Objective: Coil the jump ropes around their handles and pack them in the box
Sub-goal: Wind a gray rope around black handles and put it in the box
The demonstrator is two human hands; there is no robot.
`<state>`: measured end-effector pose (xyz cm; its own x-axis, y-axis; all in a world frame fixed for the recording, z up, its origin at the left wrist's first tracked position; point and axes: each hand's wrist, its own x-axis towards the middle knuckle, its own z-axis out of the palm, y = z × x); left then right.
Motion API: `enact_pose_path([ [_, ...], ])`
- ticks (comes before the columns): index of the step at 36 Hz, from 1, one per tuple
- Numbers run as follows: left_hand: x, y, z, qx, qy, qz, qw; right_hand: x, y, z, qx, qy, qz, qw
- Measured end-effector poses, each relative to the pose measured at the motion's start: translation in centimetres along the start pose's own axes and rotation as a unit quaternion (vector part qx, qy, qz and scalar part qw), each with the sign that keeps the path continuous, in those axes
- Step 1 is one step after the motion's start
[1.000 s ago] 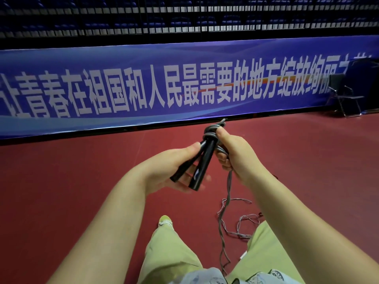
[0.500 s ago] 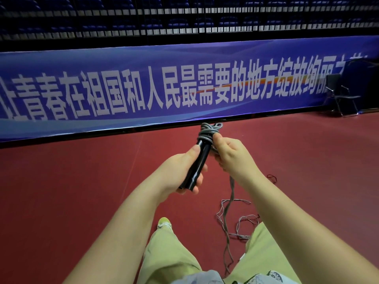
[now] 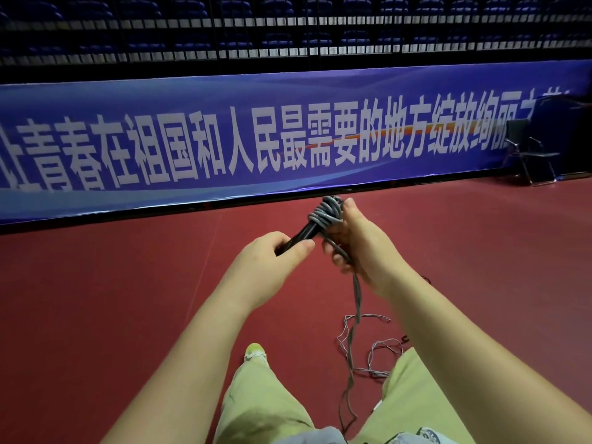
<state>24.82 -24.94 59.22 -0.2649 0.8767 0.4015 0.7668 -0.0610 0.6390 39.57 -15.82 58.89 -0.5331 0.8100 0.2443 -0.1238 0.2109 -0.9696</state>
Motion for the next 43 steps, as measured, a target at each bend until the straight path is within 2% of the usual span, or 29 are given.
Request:
enact_pose_path([
  [6, 0.0, -0.1, -0.1, 0.012, -0.002, 0.030, 0.999, -0.3, -0.5, -0.1, 0.057, -0.008, 0.020, 0.998],
  [17, -0.7, 0.2, -0.4, 0.140, 0.019, 0.029, 0.990, 0.5, -1.3, 0.2, -0.048, -0.065, 0.059, 0.995],
  [23, -0.7, 0.5, -0.3, 0.172, 0.005, 0.020, 0.985, 0.2, -1.7, -1.3, 0.003, -0.132, 0.099, 0.986],
  [32, -1.3, 1.2, -1.4, 0.296, -0.009, 0.072, 0.952, -0.5, 0.0, -1.6, 0.065, -0.157, 0.130, 0.977],
  [35, -1.0, 1.2, -1.4, 0.315, -0.009, 0.064, 0.947, -0.5, 0.1, -0.7, 0.073, -0.134, 0.127, 0.980],
  [38, -0.6, 0.8, -0.4, 0.280, -0.016, 0.028, 0.959, -0.1, 0.2, -0.1, 0.057, -0.082, 0.119, 0.988],
  [43, -0.3, 0.1, 0.4, 0.287, -0.005, 0.023, 0.958, 0.0, -0.3, -1.0, -0.004, -0.081, 0.143, 0.986],
])
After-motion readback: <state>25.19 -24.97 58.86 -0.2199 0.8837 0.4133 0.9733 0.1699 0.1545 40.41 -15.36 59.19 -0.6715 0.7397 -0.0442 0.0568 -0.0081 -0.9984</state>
